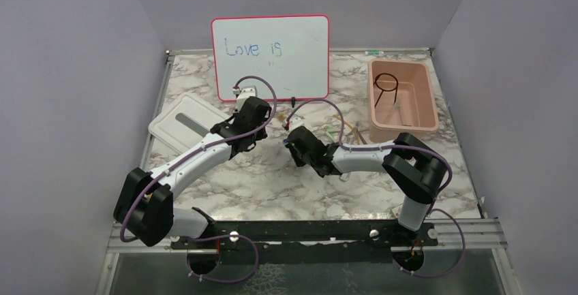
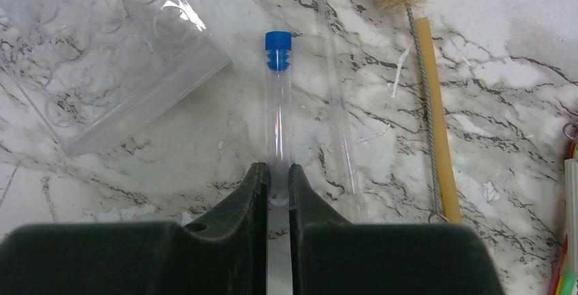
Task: Organize the chemistry lab equipment
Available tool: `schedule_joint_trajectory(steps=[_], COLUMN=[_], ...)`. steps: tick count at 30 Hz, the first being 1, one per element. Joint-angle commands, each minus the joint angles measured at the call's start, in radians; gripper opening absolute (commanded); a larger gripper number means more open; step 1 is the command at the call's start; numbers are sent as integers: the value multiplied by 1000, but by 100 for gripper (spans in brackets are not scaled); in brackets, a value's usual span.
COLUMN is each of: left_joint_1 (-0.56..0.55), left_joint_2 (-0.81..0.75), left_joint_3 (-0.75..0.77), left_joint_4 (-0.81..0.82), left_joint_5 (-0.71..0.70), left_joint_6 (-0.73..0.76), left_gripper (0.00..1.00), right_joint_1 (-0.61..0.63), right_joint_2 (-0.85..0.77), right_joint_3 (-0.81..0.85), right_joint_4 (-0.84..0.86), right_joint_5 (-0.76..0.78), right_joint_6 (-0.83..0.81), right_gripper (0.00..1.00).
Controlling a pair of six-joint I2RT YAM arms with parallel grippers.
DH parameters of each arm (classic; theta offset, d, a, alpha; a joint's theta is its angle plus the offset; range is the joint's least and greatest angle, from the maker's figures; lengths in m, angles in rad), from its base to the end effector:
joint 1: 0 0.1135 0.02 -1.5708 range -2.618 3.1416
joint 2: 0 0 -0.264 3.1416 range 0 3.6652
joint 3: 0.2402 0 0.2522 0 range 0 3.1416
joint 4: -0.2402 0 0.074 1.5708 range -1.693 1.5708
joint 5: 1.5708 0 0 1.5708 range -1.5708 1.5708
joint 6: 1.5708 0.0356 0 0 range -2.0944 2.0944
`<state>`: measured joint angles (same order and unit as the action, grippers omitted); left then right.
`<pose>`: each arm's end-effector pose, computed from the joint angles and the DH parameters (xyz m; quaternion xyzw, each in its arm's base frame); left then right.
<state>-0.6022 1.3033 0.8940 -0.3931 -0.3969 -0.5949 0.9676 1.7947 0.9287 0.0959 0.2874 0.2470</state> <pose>0.2328 -0.1433 0.2489 -0.0706 0.9092 -0.0560 0.4066 0.2129 0.2913 0.1479 -0.2691 0.8726 0.1118 0.3920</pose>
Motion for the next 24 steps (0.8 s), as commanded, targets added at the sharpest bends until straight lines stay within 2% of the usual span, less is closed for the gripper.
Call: schedule_joint_trajectory(steps=[1, 10, 16, 24], left_joint_1=[13, 23, 23, 22], left_joint_2=[70, 173, 173, 137], left_joint_3=[60, 142, 143, 137], left_joint_4=[5, -125, -163, -205], left_joint_5=[-17, -55, -32, -5], left_joint_6=[30, 119, 131, 145], left_gripper=[33, 29, 22, 21], right_joint_1=[2, 2, 2, 2], right_joint_2=[-22, -52, -52, -48], right_joint_3=[-40, -77, -73, -70], right_joint_4=[-2, 17, 14, 14], right_joint_5=[22, 5, 9, 10], right_joint_6=[30, 49, 48, 49], right_gripper=[3, 3, 3, 3])
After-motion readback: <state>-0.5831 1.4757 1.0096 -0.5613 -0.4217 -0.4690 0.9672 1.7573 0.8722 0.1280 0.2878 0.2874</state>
